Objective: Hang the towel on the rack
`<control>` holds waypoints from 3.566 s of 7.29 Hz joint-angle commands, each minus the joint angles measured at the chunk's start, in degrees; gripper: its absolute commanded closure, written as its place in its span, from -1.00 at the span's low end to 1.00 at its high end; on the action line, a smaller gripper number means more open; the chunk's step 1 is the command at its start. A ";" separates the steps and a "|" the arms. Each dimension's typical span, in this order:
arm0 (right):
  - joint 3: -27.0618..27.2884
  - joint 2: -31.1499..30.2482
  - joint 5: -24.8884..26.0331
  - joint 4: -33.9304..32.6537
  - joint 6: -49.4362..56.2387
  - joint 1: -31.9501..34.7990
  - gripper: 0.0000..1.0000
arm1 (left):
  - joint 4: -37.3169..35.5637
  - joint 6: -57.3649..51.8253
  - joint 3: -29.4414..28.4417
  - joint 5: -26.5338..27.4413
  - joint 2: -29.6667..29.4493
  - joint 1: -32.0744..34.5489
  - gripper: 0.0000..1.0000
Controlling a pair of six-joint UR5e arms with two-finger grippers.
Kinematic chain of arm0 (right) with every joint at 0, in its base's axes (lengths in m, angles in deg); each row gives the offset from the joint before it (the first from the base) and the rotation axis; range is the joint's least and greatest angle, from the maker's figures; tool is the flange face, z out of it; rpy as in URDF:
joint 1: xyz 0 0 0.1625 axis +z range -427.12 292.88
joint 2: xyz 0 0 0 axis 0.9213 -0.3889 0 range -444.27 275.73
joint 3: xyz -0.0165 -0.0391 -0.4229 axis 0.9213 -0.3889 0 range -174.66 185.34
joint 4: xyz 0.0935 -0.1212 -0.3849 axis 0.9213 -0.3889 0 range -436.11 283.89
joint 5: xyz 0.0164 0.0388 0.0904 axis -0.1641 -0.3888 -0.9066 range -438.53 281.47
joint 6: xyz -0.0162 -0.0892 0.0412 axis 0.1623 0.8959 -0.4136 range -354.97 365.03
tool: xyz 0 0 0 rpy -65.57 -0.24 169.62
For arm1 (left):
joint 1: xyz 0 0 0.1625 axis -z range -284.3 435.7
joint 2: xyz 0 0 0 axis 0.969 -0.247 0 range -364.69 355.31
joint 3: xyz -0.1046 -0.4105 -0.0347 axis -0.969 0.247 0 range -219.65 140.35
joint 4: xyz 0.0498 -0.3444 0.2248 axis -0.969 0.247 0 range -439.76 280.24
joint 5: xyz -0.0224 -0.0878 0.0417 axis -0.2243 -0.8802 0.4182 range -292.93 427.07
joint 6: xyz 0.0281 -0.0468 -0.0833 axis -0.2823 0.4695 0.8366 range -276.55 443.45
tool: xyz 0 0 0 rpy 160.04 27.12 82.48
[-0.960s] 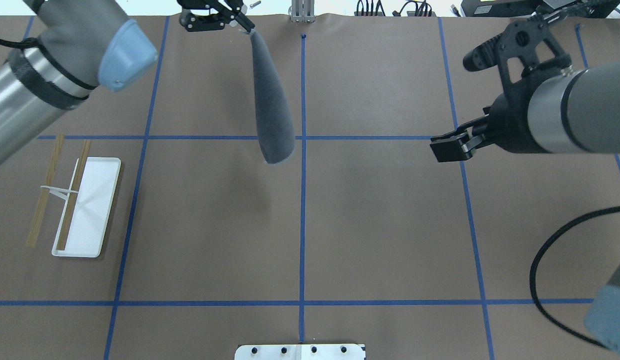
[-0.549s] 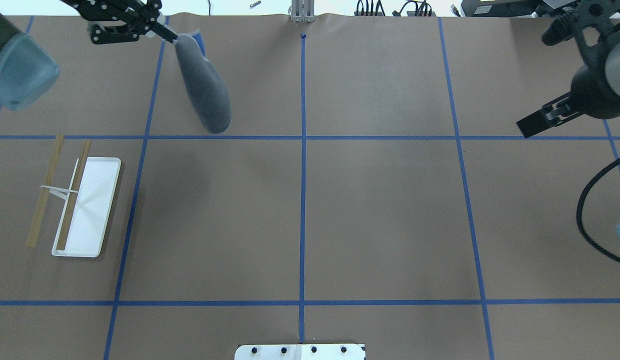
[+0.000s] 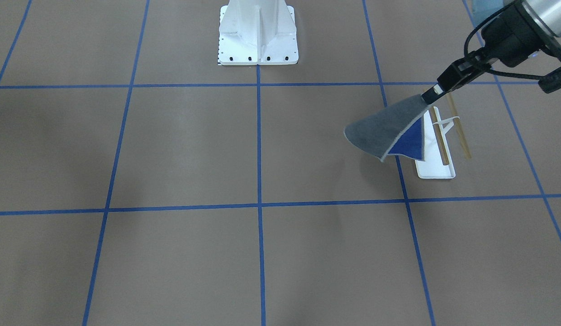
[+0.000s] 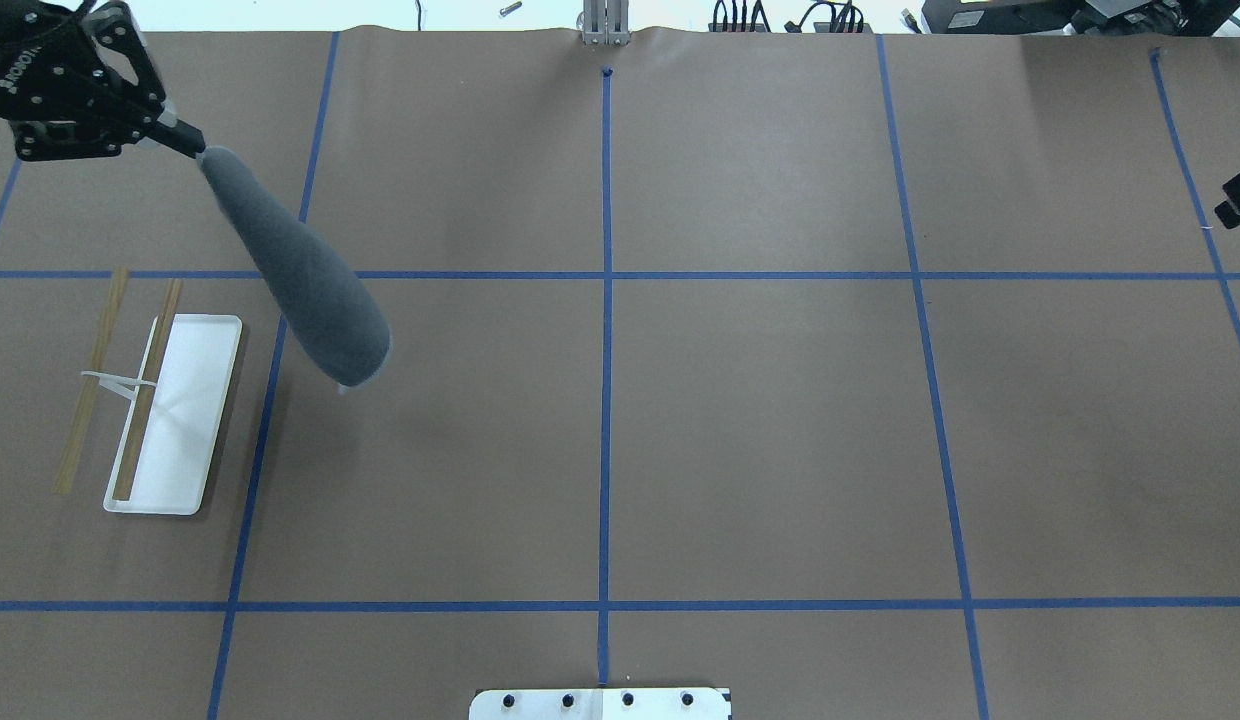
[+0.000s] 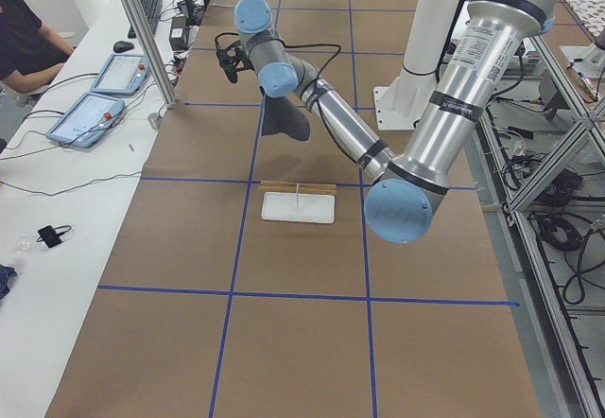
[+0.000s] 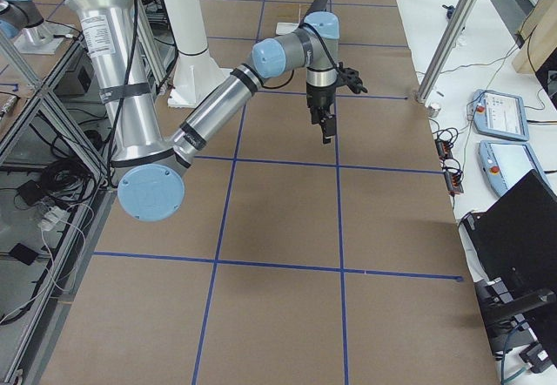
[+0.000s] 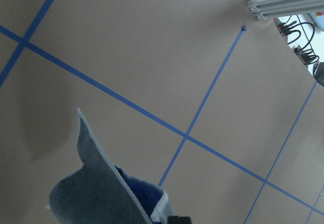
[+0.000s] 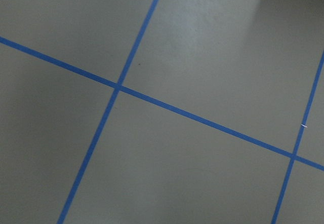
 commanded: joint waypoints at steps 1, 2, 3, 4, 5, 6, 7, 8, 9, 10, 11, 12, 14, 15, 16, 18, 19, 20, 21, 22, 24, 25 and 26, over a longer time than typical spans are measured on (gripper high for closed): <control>-1.71 -4.68 -0.71 0.47 2.19 3.32 -1.00 | 0.00 -8.16 1.74 -0.69 7.04 1.58 1.00; -2.06 -4.95 -0.97 0.47 2.36 3.41 -1.00 | 0.00 -10.98 1.65 -0.69 8.98 2.28 1.00; -2.16 -4.95 -1.05 0.47 2.28 3.41 -1.00 | 0.00 -11.35 1.57 -0.69 9.35 2.46 1.00; -2.85 -5.12 -1.06 0.47 2.45 3.49 -1.00 | 0.09 -12.84 2.09 -0.69 10.92 2.38 1.00; -3.73 -5.04 -1.06 0.47 2.45 3.50 -1.00 | 0.09 -15.64 2.61 -0.52 14.24 2.38 1.00; -3.65 -5.04 -1.14 0.47 3.32 3.50 -1.00 | 0.44 -21.23 3.84 -0.52 19.58 2.99 1.00; -4.09 -5.38 -1.06 0.47 7.60 3.50 -1.00 | 0.44 -24.42 4.63 -0.52 22.42 4.39 1.00; -4.26 -5.47 -1.23 0.38 11.55 3.93 -1.00 | 0.44 -28.11 4.55 -0.52 24.80 5.36 1.00; -4.09 -5.48 -1.32 0.38 11.68 4.02 -1.00 | 0.44 -32.41 4.29 -0.52 27.52 6.41 1.00; -4.00 -5.39 -2.28 0.38 11.51 4.02 -1.00 | 0.44 -36.63 3.77 -0.52 29.37 7.20 1.00; -4.18 -5.47 -3.33 0.38 11.51 4.20 -1.00 | 0.35 -39.80 2.54 -0.26 30.26 7.91 1.00; -4.26 -5.56 -3.78 0.38 11.42 4.20 -1.00 | 0.35 -42.62 0.53 0.35 30.27 8.00 1.00; -4.35 -5.48 -4.83 0.38 11.16 4.20 -1.00 | 0.53 -46.50 -2.64 2.19 30.36 8.09 1.00; -4.27 -5.39 -4.75 0.38 11.15 4.20 -1.00 | 0.53 -46.77 -2.83 5.08 30.62 8.00 1.00; -4.35 -5.21 -4.75 0.38 11.15 4.20 -1.00 | 0.53 -48.00 -3.35 5.28 30.71 8.00 1.00; -4.27 -4.86 -4.75 0.38 11.07 4.20 -1.00 | 0.62 -48.18 -3.79 5.63 30.62 7.92 -0.20; -4.35 -4.77 -4.75 0.38 11.07 4.20 -1.00 | 2.62 -48.88 -4.06 6.85 31.15 7.92 -0.96; -4.53 -4.77 -4.75 0.38 11.15 4.20 -1.00 | 3.33 -48.89 -4.58 9.21 31.50 7.83 -0.97; -4.79 -4.86 -4.83 0.21 11.07 4.20 -1.00 | 5.34 -50.80 -6.24 9.76 31.76 8.00 -0.97; -5.14 -5.30 -4.83 0.21 11.07 4.20 -1.00 | 8.49 -57.00 -7.82 12.98 32.81 8.00 -0.97; -8.99 -5.39 -5.88 0.29 11.24 4.72 -1.00 | 8.87 -61.36 -11.87 14.24 31.33 8.44 -0.97; -12.32 -5.21 -9.37 0.47 11.33 6.55 -1.00 | 8.36 -67.02 -12.49 15.47 31.15 10.44 -0.97; -13.57 -5.30 -10.19 0.47 11.50 7.70 -1.00 | 8.09 -72.30 -13.72 17.57 31.06 11.86 -0.97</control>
